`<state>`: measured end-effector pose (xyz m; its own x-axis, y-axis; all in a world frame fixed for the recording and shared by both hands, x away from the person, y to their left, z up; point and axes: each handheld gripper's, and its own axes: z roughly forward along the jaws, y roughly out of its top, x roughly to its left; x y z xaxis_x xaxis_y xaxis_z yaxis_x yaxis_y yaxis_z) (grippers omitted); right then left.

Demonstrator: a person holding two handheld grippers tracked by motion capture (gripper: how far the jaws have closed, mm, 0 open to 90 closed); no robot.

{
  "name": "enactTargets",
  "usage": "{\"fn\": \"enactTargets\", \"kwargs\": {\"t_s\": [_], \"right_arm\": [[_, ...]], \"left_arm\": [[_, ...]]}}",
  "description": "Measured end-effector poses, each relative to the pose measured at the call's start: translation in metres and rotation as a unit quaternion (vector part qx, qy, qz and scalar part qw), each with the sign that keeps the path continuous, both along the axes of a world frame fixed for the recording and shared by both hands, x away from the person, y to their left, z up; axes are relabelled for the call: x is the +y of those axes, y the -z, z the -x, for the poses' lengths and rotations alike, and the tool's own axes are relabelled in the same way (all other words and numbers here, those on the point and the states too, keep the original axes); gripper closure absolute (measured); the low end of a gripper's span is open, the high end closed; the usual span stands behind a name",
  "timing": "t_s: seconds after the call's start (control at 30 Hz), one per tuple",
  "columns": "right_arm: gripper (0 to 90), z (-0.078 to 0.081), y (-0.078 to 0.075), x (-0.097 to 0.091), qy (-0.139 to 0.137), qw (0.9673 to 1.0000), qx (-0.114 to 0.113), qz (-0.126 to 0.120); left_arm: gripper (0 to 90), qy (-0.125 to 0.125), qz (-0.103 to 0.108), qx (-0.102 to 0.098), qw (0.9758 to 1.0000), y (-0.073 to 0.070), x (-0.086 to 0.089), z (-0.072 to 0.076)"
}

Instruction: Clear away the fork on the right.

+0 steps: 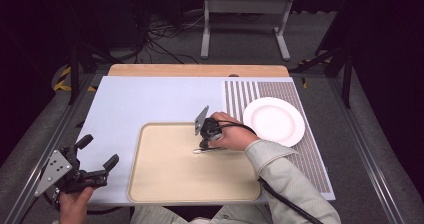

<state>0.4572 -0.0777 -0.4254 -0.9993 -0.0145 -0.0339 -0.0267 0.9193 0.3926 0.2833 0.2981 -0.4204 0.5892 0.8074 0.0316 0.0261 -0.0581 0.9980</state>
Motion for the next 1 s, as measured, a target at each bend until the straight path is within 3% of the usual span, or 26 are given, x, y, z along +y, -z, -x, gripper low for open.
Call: {"fn": "enactTargets", "kwargs": {"t_s": [0.4,0.83,1.0], "right_arm": [[90.0,0.006,-0.001,0.002,-0.011,0.9996,0.009,0.024],[90.0,0.029,-0.003,-0.007,-0.031,0.998,0.025,0.05],[90.0,0.036,-0.003,-0.014,-0.027,0.9977,0.03,0.054]], "left_arm": [[0.6,0.002,0.0,0.001,1.0,0.0,0.0,0.0],[0.5,-0.001,0.0,-0.002,1.0,-0.001,0.0,0.0],[0.5,-0.001,-0.001,-0.002,1.0,-0.001,-0.001,-0.001]]}}
